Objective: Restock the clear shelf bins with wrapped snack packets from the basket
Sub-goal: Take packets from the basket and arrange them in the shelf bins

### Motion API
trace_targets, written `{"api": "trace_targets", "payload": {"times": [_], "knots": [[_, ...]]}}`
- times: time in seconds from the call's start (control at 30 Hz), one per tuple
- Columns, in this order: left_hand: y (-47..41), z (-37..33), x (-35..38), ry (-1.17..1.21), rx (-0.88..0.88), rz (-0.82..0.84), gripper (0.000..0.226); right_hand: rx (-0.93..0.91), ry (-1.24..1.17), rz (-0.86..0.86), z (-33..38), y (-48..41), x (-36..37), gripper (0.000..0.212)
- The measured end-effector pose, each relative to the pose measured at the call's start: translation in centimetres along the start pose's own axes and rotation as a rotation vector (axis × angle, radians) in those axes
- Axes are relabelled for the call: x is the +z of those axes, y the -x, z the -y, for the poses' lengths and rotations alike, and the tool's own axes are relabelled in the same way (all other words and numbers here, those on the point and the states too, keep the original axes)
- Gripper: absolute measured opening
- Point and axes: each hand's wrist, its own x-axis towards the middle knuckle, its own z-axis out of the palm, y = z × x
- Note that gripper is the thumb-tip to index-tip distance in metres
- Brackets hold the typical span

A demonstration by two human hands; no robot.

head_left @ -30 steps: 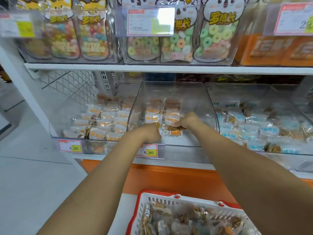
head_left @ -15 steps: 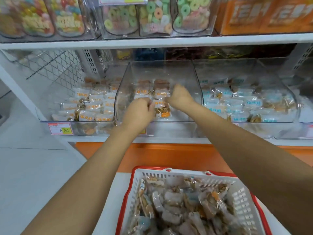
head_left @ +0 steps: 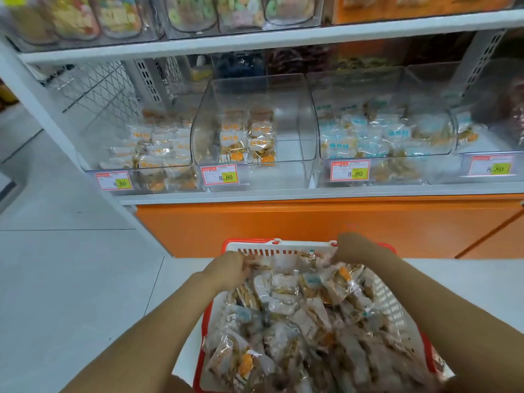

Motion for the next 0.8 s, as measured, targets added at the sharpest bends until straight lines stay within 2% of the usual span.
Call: {"api": "trace_targets", "payload": {"times": [0.03, 0.1, 0.23, 0.27, 0.33, 0.37, 0.43, 0.53, 0.63, 0.7, 0.73, 0.8], "knots": [[0.1, 0.8, 0.9, -0.019, -0.028, 0.042, 0.024, -0.011, -0.030, 0.013, -1.2, -0.3, 1.9, 0.043], [0.2, 2.0, 2.2, -0.066, -0.097, 0.097, 0.029, -0.066, -0.121, 0.001, -2.8, -0.6, 5.2, 0.040], [0.6, 3.3, 2.7, -0.087, -0.207, 0.156, 0.040, 0.089, -0.414, -0.067, -4.8, -0.9, 8.5, 0.023], [0.6, 3.3, 2.5, -0.084, -0.208, 0.168, 0.038, 0.097, -0.451, -0.029, -5.1, -1.1, 8.6, 0.027], [0.7, 2.6, 1.9, -0.050, -0.179, 0.154, 0.018, 0.059, -0.505, 0.063, -5.0, -0.6, 8.0, 0.035], [0.7, 1.9, 1.3, -0.003, -0.159, 0.129, 0.013, 0.029, -0.545, 0.073, -4.6, -0.2, 7.3, 0.032], [0.9, -0.3, 0.1, 0.255, -0.096, 0.087, 0.013, -0.059, -0.699, 0.051, -3.2, 1.1, 5.0, 0.025], [2.2, -4.8, -2.7, 0.757, 0.020, 0.106, 0.034, -0.295, -1.043, -0.005, 0.0, 4.2, 0.2, 0.023], [3.4, -7.8, -6.0, 1.022, 0.141, -0.083, 0.021, -0.489, -0.987, -0.094, 2.3, 6.7, -4.3, 0.014], [3.8, -8.1, -8.3, 1.095, 0.192, -0.253, 0.011, -0.532, -0.881, -0.172, 3.2, 7.9, -7.3, 0.013], [4.0, -8.1, -9.4, 1.095, 0.216, -0.317, 0.008, -0.539, -0.814, -0.198, 3.6, 8.3, -8.8, 0.023], [4.1, -7.7, -11.3, 1.054, 0.263, -0.433, 0.008, -0.558, -0.686, -0.249, 4.6, 8.5, -11.4, 0.062]]}}
